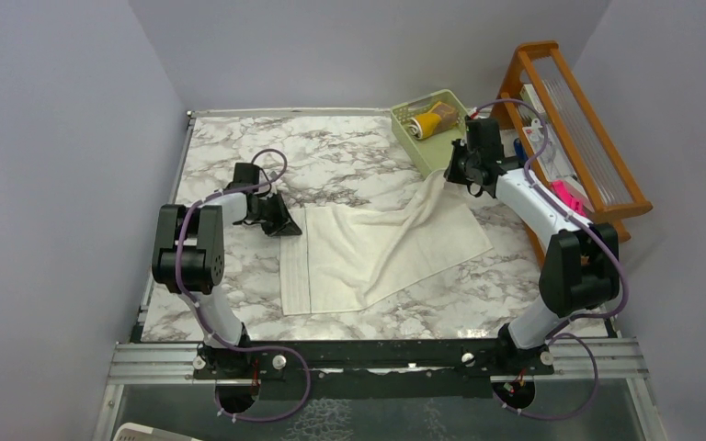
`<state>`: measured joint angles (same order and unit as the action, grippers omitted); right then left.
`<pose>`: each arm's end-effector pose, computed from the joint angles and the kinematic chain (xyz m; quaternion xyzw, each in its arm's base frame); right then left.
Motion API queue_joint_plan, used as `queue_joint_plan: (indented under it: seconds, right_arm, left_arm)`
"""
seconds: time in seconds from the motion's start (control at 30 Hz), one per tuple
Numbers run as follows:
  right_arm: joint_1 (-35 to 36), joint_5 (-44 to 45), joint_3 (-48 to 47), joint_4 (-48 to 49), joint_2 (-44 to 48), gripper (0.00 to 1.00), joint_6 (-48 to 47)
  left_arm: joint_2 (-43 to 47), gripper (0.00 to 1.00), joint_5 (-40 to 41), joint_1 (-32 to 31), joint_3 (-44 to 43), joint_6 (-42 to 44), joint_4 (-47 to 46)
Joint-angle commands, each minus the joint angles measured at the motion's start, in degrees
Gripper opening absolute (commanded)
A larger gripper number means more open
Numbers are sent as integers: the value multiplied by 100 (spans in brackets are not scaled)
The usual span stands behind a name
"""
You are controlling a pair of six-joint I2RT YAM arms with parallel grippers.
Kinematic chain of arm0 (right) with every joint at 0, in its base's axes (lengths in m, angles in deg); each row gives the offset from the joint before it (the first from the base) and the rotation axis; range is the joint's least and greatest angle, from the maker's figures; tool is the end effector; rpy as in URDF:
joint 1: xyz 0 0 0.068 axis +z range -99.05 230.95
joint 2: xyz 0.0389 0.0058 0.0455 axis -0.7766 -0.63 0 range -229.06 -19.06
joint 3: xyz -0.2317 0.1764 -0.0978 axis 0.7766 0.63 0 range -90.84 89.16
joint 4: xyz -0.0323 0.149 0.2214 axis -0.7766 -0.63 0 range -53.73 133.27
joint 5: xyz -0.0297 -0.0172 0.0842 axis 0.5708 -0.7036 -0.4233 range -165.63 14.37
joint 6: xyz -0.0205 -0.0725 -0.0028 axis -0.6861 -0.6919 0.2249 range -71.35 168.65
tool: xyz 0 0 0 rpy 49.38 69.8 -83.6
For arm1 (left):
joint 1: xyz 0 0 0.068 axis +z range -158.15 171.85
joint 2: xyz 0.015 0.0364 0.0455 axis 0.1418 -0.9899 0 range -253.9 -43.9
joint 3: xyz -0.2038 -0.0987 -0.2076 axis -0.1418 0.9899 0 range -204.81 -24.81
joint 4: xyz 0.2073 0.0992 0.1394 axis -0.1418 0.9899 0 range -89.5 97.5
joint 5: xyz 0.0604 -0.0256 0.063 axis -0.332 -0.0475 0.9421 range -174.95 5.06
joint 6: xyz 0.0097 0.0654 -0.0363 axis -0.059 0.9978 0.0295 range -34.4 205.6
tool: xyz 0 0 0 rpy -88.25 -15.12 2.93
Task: Roll the towels
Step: Flatten out the towel at the center of the board.
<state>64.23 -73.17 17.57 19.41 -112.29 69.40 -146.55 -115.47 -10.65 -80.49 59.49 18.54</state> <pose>0.3806 0.0870 0.2769 0.0684 0.9228 0.0917 0.3678 0.3547 -0.0478 0.1450 -0.1370 0.9336 -0.3006 0.1388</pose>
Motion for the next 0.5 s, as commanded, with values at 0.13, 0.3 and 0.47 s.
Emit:
queue_joint_plan:
  seconds: [0.13,0.3,0.47]
  right_arm:
    - [-45,53,115,246,179,1,-13]
    - [1,4,9,283,78,1,-305]
    - [85,-55,-6,346,-169,1,-273]
  left_arm:
    - [-726,0,1053,651,-206,173,630]
    - [-705,0,1550,962,-906,-43,657]
    - [-853,0,1935,978,-1457,-39,779]
